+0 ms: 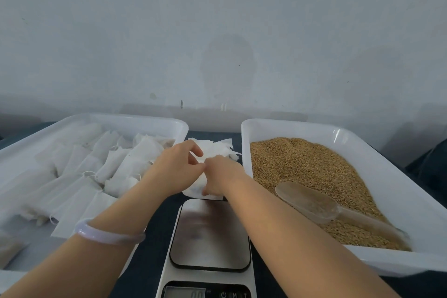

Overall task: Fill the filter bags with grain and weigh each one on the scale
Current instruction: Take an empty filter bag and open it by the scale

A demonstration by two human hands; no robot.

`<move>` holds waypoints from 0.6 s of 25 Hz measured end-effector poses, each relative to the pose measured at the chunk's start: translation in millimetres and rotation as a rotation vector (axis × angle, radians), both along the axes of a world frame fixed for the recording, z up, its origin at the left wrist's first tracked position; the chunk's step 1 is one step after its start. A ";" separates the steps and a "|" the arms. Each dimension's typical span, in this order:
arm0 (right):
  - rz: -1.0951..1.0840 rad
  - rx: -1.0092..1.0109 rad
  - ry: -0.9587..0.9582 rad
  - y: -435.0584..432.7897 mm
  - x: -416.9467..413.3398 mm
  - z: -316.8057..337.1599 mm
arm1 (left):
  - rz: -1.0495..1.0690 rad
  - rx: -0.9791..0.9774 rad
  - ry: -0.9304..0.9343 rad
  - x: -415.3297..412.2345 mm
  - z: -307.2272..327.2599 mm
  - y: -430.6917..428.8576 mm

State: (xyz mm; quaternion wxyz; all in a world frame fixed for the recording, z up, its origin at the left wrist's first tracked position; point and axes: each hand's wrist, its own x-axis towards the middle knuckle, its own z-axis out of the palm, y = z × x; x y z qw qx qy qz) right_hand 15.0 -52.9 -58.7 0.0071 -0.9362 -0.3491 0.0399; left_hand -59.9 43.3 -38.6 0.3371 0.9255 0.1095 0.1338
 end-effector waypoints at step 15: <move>0.020 1.015 0.510 -72.3 -17.3 28.0 | -0.103 -0.508 -0.067 -5.8 8.1 -10.3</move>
